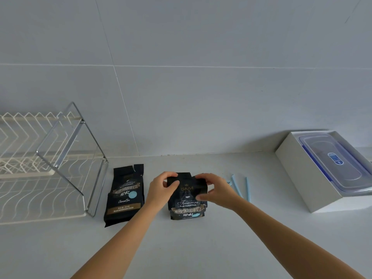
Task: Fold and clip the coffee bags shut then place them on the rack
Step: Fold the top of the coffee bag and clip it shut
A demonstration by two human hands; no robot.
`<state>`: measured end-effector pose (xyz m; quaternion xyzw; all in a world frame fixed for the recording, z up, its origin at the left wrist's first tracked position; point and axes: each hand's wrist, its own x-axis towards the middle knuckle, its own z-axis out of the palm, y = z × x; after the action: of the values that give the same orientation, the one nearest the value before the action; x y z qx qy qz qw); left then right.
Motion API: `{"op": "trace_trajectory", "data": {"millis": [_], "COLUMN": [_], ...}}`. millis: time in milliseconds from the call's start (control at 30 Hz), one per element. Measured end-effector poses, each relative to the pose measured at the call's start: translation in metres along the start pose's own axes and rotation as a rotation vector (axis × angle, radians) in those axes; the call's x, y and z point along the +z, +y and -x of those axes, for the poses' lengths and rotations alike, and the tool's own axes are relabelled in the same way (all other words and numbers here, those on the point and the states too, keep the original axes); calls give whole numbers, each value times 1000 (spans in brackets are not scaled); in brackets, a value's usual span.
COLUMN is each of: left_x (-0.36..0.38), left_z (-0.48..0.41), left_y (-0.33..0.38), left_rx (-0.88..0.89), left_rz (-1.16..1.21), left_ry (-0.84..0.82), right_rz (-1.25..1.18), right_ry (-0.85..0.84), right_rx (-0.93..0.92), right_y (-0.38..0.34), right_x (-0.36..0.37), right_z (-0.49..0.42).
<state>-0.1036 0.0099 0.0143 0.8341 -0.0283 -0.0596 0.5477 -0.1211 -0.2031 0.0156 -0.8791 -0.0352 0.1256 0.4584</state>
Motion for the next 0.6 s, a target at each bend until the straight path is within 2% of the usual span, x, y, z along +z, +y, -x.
{"op": "trace_trajectory", "data": {"millis": [133,333,600], "left_x": [-8,-8,-5], "left_z": [2,7,5], "left_y": [-7,-18,-23], "left_rx": [-1,67,96], "left_rz": [-125,-239,-247], "left_ry": [-221,-166,-157], "right_rz": [116,150,128], "right_ry": [37,66,78], "right_rx": [-22,-42,-48], "right_y": [4,4,4], "right_x": [-2,1,3], "right_z": [0,1,2]}}
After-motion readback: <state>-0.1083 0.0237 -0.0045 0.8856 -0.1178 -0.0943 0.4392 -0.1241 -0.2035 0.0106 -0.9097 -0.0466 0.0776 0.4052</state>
